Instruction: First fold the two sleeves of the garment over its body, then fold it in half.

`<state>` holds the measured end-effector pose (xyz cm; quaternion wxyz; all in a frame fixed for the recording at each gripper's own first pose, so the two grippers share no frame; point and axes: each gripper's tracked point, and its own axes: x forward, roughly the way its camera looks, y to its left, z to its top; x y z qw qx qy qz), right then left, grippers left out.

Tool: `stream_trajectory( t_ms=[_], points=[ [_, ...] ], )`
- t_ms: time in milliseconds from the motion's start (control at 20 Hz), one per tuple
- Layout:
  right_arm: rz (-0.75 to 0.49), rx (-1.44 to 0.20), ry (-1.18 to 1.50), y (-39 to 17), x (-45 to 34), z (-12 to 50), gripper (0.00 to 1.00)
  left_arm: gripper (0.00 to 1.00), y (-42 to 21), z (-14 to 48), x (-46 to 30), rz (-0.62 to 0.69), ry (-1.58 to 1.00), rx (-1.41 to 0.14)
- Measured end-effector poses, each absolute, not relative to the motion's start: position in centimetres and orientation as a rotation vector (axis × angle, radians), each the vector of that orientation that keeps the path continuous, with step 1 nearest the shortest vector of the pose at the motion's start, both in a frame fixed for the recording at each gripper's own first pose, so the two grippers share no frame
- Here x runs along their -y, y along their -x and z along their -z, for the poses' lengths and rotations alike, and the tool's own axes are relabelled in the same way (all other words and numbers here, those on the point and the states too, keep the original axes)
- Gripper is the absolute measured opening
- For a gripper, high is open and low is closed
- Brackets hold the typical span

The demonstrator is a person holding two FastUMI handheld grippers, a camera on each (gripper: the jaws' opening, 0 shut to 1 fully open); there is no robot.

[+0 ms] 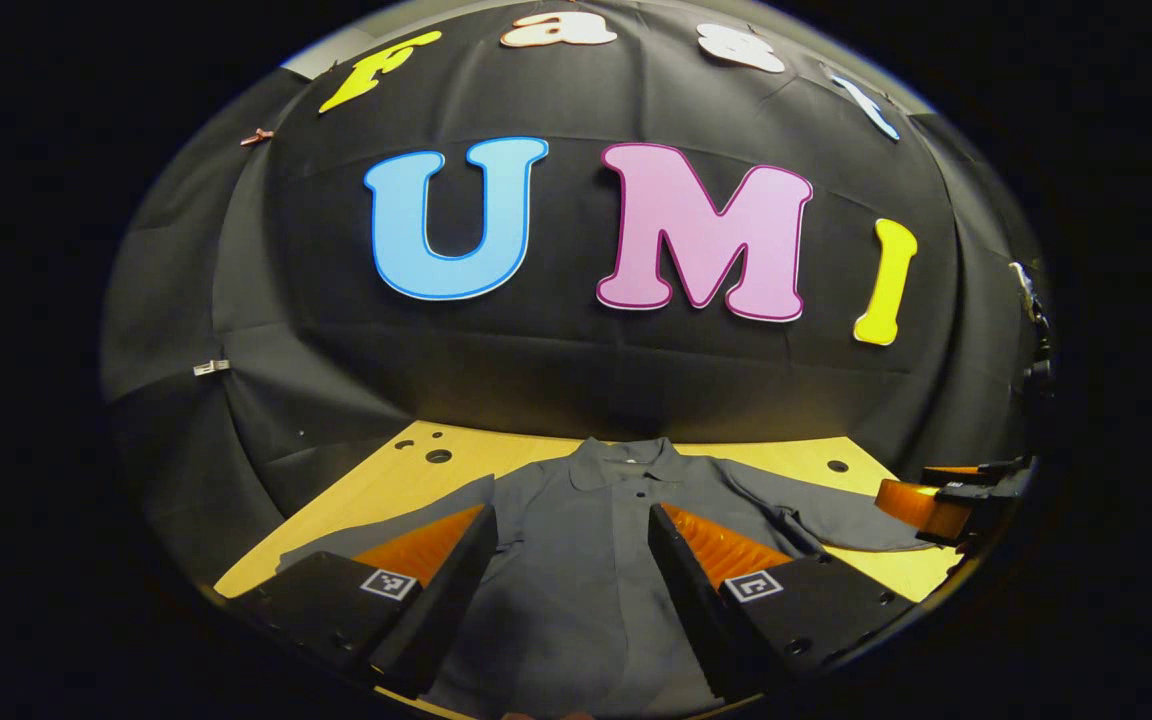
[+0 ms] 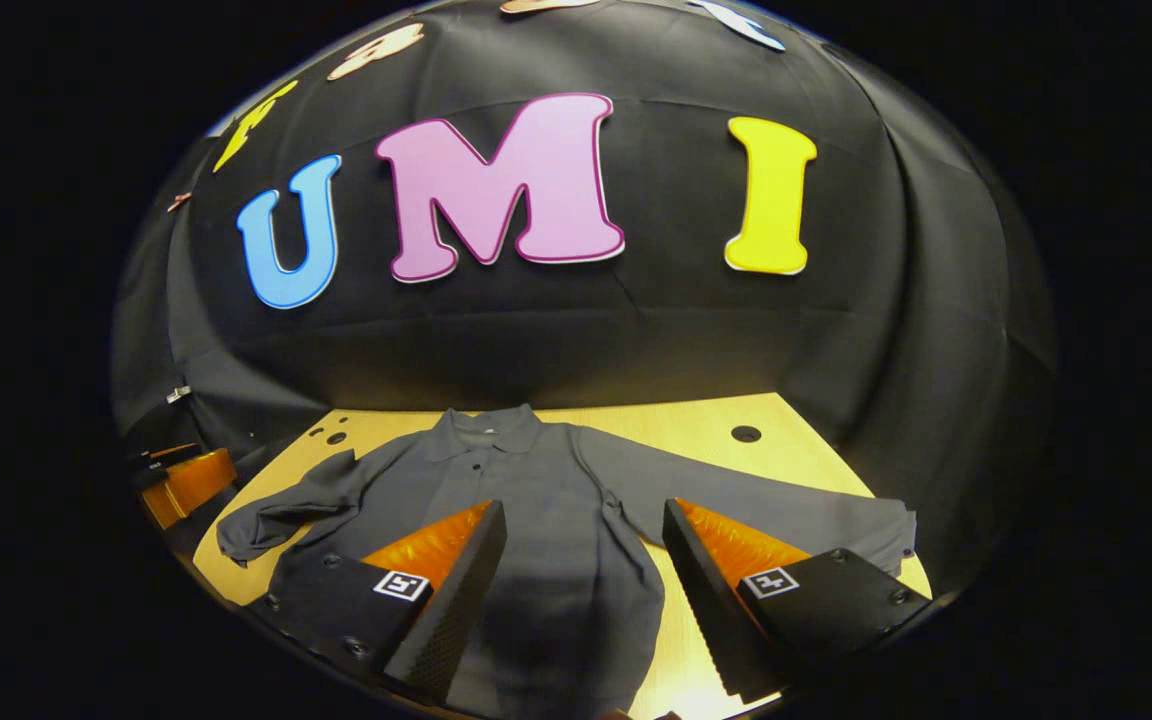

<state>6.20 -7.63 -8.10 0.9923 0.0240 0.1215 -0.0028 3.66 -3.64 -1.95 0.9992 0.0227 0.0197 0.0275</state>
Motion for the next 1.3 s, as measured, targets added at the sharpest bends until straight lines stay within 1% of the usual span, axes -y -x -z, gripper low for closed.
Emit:
stream_trajectory(
  t_ms=[250,350,700,800,950,1300],
  points=[
    [0.110,-0.259,-0.068,-7.8,12.6,8.6,0.97,0.96,-3.8,2.5,3.3,-0.057,-0.066,-0.070],
    [0.178,-0.250,-0.084,-8.3,15.6,8.6,0.97,0.96,-3.8,2.6,3.2,-0.059,-0.074,-0.085],
    [0.404,-0.297,-0.128,-9.1,25.6,10.5,0.98,0.96,-4.2,2.6,3.6,-0.033,-0.117,-0.107],
    [0.436,-0.307,-0.144,-9.0,27.6,11.0,0.99,0.96,-4.4,3.0,3.8,-0.023,-0.117,-0.121],
    [0.507,-0.318,-0.125,-9.0,30.9,11.8,0.99,0.96,-4.6,3.7,3.8,-0.030,-0.110,-0.156],
    [0.624,-0.373,-0.113,-8.8,38.3,14.1,0.99,0.96,-4.7,3.2,4.0,-0.023,-0.126,-0.145]
  ],
)
